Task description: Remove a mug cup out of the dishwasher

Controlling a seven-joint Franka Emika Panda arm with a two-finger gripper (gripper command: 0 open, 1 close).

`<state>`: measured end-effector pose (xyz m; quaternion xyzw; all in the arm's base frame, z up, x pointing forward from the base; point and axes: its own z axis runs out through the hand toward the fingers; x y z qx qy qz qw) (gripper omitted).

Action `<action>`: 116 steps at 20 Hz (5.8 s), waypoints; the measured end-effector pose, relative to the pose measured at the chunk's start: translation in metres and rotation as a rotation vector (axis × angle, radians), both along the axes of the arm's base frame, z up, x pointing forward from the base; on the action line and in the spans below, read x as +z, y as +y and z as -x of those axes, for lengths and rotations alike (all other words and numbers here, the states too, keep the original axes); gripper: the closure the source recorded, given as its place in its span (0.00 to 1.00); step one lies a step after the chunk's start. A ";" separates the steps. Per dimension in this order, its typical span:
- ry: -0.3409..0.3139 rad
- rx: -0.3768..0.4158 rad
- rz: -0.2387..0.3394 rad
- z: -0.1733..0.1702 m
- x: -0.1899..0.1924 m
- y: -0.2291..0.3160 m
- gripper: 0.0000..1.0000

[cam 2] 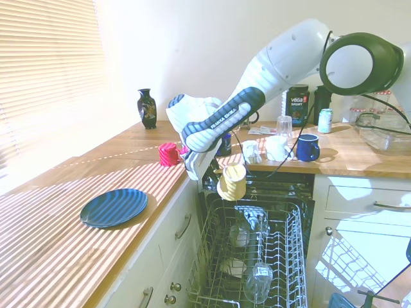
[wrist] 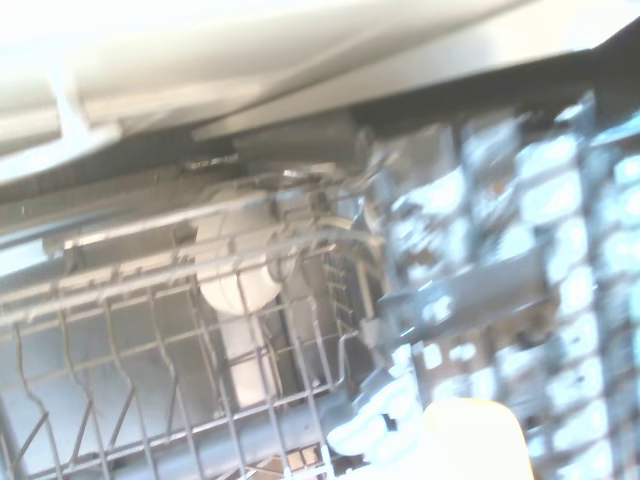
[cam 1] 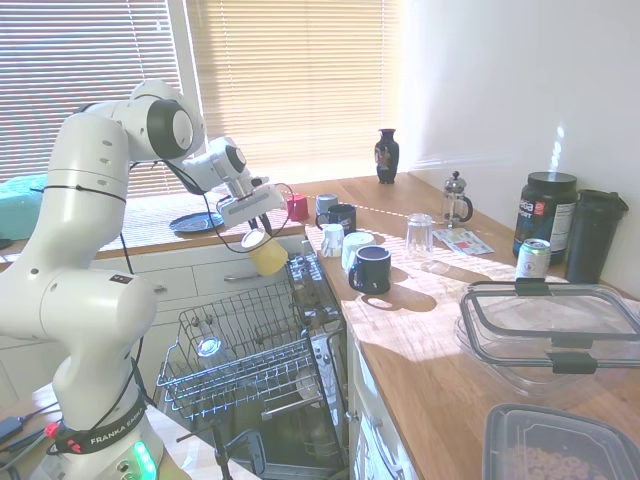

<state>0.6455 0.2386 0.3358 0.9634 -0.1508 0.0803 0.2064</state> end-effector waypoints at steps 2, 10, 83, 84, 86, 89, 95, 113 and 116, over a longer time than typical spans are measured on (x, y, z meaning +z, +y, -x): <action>-0.002 -0.012 -0.005 -0.013 0.013 -0.005 1.00; 0.005 -0.070 -0.035 -0.069 0.049 -0.040 1.00; -0.231 -0.250 -0.236 -0.167 0.056 -0.195 1.00; -0.235 -0.252 -0.237 -0.167 0.057 -0.197 1.00; -0.237 -0.256 -0.237 -0.167 0.057 -0.198 1.00; -0.239 -0.259 -0.238 -0.168 0.056 -0.198 0.00; -0.245 -0.263 -0.240 -0.169 0.051 -0.197 0.00; -0.358 -0.269 -0.262 -0.171 0.092 -0.200 0.00; -0.396 -0.257 -0.275 -0.167 0.121 -0.190 0.00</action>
